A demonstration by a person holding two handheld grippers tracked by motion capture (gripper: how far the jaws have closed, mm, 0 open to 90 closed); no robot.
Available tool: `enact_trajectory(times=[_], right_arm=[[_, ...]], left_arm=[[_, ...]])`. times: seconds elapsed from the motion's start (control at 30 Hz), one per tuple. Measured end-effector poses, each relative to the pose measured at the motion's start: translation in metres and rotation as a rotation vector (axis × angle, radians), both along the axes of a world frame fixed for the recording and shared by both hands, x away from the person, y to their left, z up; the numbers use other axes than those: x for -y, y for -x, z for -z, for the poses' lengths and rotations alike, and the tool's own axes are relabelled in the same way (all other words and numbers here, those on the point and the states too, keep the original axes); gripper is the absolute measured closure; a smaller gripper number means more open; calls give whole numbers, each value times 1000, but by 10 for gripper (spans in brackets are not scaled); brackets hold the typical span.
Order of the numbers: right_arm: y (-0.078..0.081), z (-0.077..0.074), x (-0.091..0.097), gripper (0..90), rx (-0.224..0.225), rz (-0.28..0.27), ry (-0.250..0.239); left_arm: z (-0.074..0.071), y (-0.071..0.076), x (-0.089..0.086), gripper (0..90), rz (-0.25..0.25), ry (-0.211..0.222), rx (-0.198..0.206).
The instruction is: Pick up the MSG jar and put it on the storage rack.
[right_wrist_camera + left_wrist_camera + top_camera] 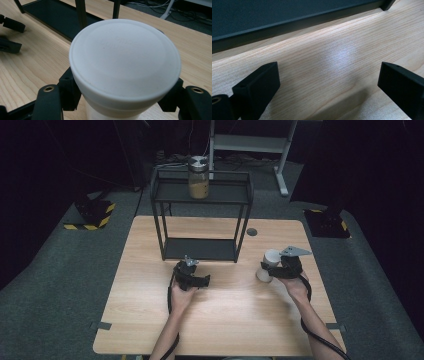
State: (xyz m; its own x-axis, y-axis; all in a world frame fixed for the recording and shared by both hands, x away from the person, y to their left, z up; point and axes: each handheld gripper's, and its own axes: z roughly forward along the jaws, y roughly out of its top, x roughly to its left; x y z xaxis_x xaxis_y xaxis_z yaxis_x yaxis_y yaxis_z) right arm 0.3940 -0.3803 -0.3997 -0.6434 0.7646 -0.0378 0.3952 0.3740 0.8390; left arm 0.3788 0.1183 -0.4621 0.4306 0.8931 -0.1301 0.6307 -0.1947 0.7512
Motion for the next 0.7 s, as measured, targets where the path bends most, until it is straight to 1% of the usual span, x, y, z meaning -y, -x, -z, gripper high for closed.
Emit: enact_trajectory(times=[0.47,0.7], right_arm=[[1,1,0,347,1,5,-6],[1,-2,-2,348,2,1,9]], left_arm=[[0,0,-1,41,0,4,-1],[0,0,-1,41,0,5,0]])
